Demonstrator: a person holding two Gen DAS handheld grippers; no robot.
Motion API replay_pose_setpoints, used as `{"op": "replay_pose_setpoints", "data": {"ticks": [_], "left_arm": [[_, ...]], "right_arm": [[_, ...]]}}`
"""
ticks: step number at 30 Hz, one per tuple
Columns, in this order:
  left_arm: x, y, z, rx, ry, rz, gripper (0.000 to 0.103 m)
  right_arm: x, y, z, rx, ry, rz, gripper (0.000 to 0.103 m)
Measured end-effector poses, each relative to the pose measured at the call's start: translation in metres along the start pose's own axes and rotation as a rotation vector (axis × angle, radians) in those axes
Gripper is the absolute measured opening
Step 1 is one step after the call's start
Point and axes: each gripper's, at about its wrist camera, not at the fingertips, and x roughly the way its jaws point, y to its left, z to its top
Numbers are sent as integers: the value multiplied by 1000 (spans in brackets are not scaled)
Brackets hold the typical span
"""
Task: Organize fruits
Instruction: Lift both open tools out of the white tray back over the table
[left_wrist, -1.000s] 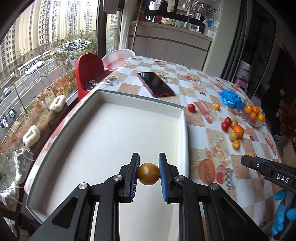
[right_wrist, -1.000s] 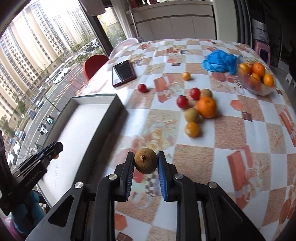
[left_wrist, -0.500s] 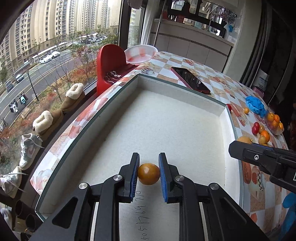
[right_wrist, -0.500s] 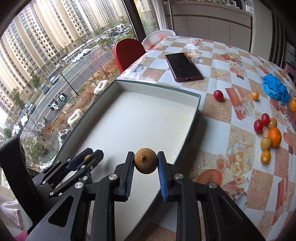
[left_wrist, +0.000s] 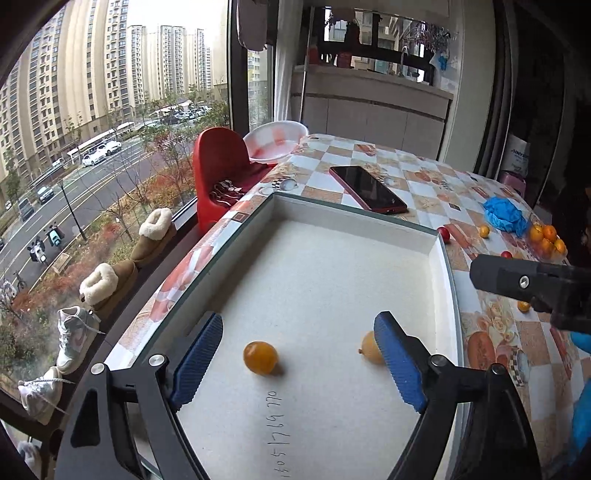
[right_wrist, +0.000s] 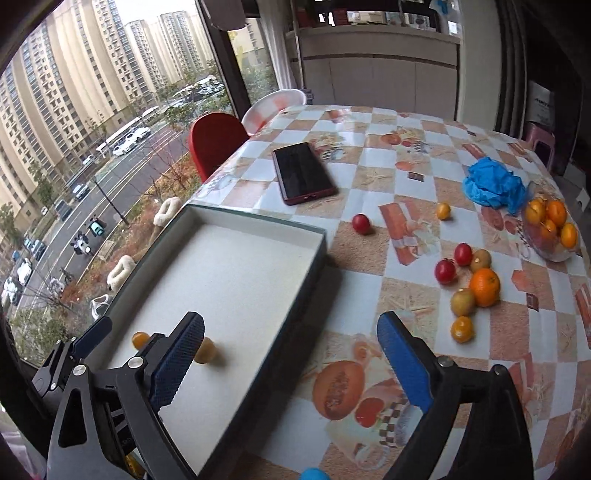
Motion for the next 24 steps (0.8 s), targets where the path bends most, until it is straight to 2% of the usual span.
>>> {"op": "replay_pose_setpoints", "data": {"ticks": [4, 8, 12, 15, 16, 20, 22, 24], "left_arm": [[-12, -33, 4, 50, 0, -53, 85], [-25, -78, 5, 78, 6, -163, 85], [-22, -137, -2, 159, 56, -249, 85], [-2, -177, -16, 215, 110, -238, 85], [6, -187, -20, 221, 130, -224, 85], [39, -206, -31, 212, 197, -177, 85], [42, -209, -30, 215, 162, -149, 88], [46, -209, -27, 203, 176, -155, 88]], "right_arm": [[-2, -70, -16, 153, 32, -113, 96], [-14, -146, -43, 314, 39, -243, 96], [-28, -203, -65, 351, 53, -373, 96], [-33, -231, -79, 336, 61, -442, 96], [-35, -235, -82, 320, 47, -460, 101], [-37, -243, -88, 275, -23, -462, 103], [-36, -243, -87, 277, -29, -463, 103], [-36, -242, -87, 276, -32, -465, 103]]}}
